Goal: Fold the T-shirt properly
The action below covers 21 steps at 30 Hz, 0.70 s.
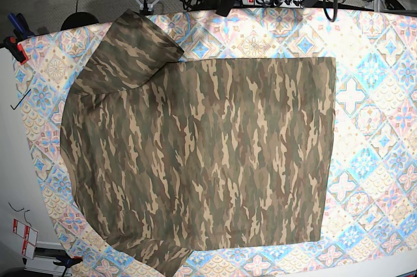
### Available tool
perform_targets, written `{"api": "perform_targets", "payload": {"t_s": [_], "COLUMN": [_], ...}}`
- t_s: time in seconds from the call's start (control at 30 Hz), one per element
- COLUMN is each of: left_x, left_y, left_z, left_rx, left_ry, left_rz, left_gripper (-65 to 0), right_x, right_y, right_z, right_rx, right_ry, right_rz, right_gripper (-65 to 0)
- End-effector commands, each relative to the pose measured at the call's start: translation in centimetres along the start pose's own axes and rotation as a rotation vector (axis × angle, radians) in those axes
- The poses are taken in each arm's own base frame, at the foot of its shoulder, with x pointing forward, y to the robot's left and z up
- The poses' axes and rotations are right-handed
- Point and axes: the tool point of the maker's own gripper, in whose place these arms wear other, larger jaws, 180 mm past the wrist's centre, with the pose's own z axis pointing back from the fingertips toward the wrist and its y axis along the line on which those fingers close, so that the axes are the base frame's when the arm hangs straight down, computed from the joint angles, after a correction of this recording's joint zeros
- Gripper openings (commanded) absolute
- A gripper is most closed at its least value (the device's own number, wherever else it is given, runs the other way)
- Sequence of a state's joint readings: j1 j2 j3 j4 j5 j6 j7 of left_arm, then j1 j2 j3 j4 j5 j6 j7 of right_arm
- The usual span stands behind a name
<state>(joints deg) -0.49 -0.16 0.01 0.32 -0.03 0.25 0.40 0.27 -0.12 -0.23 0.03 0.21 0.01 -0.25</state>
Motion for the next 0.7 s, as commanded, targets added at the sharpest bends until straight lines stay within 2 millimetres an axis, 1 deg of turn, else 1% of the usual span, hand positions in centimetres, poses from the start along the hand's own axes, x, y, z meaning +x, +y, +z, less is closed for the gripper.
{"api": "perform_targets", "payload": {"t_s": [0.0,0.3,0.37,0.4,0.47,0.5,0.53,0.57,0.6,0.67], "left_x": [0.4,0.4,0.1,-0.2,-0.4,-0.5,-1.3,-1.7,-2.2,-2.7], "left_y": [-0.1,0.2,0.2,0.3,0.4,0.6,1.3,1.6,1.7,1.8], "left_z": [0.0,0.0,0.0,0.0,0.0,0.0,0.1,0.2,0.2,0.3], "left_rx": [0.001,0.006,0.006,0.008,0.008,0.011,0.022,0.027,0.027,0.028], "left_ry": [-0.012,-0.009,-0.004,0.000,0.005,0.006,0.018,0.019,0.026,0.033], "left_rz": [-0.007,-0.009,-0.010,-0.010,-0.010,-0.010,-0.010,-0.011,-0.011,-0.011], "left_gripper": [-65.0,-65.0,-65.0,-65.0,-65.0,-65.0,-65.0,-65.0,-65.0,-65.0], "right_x": [0.0,-0.3,-0.7,-1.1,-1.3,-1.3,-1.4,-1.9,-3.0,-4.3], "right_y": [-0.1,-0.2,-0.3,-1.0,-1.2,-1.2,-1.2,-1.4,-1.5,-1.7], "right_z": [0.0,0.0,0.0,0.1,0.1,0.1,0.1,0.1,0.2,0.3], "right_rx": [0.001,-0.001,-0.003,-0.013,-0.017,-0.017,-0.017,-0.019,-0.021,-0.024], "right_ry": [-0.002,0.004,0.011,0.015,0.017,0.017,0.019,0.026,0.042,0.056], "right_rz": [0.000,0.007,0.001,-0.002,-0.003,-0.003,-0.003,-0.003,-0.004,-0.005], "right_gripper": [-65.0,-65.0,-65.0,-65.0,-65.0,-65.0,-65.0,-65.0,-65.0,-65.0]}}
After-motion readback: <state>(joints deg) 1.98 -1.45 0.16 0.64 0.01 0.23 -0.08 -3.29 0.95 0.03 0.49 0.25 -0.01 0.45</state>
